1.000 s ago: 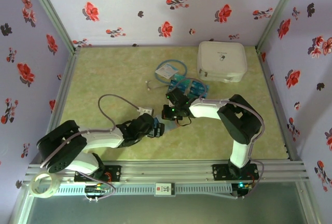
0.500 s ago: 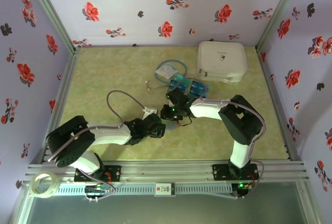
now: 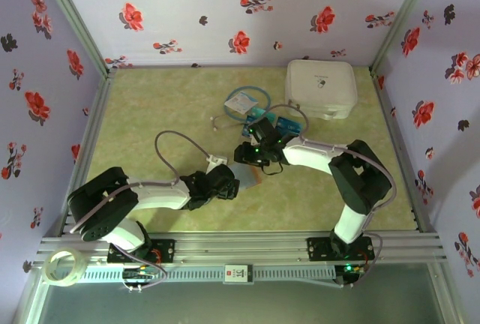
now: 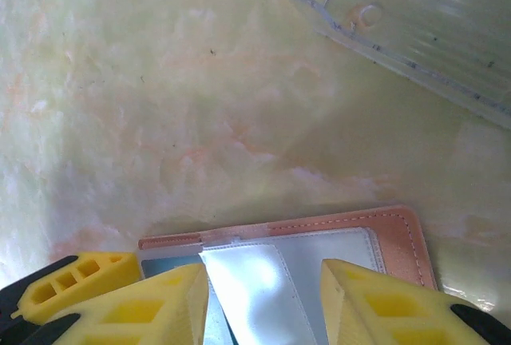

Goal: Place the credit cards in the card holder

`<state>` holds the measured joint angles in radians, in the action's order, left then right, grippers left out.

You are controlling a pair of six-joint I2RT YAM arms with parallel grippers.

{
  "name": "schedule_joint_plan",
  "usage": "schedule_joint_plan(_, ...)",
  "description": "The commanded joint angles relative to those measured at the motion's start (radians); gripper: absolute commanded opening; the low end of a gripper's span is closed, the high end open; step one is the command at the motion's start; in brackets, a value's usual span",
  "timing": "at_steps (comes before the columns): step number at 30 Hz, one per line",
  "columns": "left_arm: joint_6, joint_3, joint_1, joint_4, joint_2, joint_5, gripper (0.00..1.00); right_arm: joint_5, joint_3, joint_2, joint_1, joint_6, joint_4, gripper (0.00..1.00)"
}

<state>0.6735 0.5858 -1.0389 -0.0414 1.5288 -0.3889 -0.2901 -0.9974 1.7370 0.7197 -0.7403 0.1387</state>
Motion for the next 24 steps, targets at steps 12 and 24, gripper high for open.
schedule_joint_plan(12,0.009,-0.017,-0.003,-0.003,0.06,0.061,0.95,-0.093,0.02,0.06,0.007,-0.014,-0.057,0.39)
schedule_joint_plan(24,-0.024,-0.041,0.005,0.039,-0.191,-0.002,1.0,-0.124,-0.01,-0.038,0.063,-0.028,-0.012,0.37)
